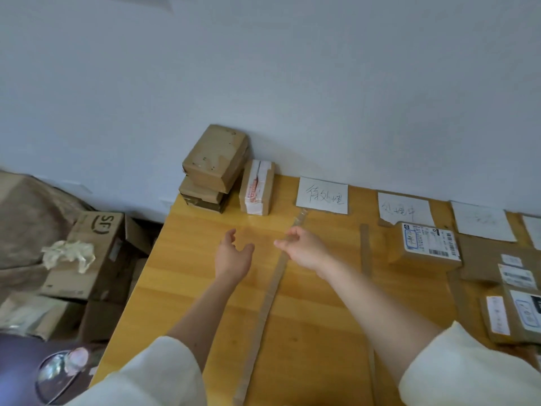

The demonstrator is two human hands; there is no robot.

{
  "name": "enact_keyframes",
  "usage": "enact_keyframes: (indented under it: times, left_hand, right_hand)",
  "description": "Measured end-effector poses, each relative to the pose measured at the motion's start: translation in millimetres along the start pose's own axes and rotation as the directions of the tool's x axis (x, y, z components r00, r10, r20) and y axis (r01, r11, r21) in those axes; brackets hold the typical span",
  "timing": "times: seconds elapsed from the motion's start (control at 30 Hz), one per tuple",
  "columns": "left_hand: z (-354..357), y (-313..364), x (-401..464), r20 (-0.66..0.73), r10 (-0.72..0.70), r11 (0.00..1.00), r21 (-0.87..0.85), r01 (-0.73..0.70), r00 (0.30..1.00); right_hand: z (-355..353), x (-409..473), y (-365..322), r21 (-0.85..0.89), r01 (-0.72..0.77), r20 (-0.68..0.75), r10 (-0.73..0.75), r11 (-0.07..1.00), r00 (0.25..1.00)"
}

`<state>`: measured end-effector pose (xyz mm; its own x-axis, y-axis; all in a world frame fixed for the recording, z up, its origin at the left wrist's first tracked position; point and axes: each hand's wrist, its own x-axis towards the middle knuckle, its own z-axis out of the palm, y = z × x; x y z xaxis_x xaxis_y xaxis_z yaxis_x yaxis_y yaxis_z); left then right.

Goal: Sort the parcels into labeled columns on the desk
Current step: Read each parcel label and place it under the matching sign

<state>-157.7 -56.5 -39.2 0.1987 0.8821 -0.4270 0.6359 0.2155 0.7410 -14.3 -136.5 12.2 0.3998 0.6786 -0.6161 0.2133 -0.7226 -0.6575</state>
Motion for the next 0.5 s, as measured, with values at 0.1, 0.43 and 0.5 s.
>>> enact_keyframes:
  times: [0.1,0.43,0.5]
  left_hand:
    - [-22.3,4.9,20.6,-0.075,0.000,0.997,-0.074,-0.005,0.997]
    - [-92.8,34.9,91.4,-0.166,0.093,0.973,-0.193,-0.125,0.982]
    - [-99.2,39.0,103.1,-0.152,0.094,0.971,-0.203,-0.124,0.984]
  right_hand:
    - [9.0,12.0,-30.6,-0.027,0.048,-0.010,-0.048,0.999,0.999]
    - [38.0,65.3,-128.7,0.351,-0.035,0.056,0.016,0.936,0.998]
    - [43.9,76.0,-137.8,0.394,-0.068,0.055,0.051,0.917,0.997]
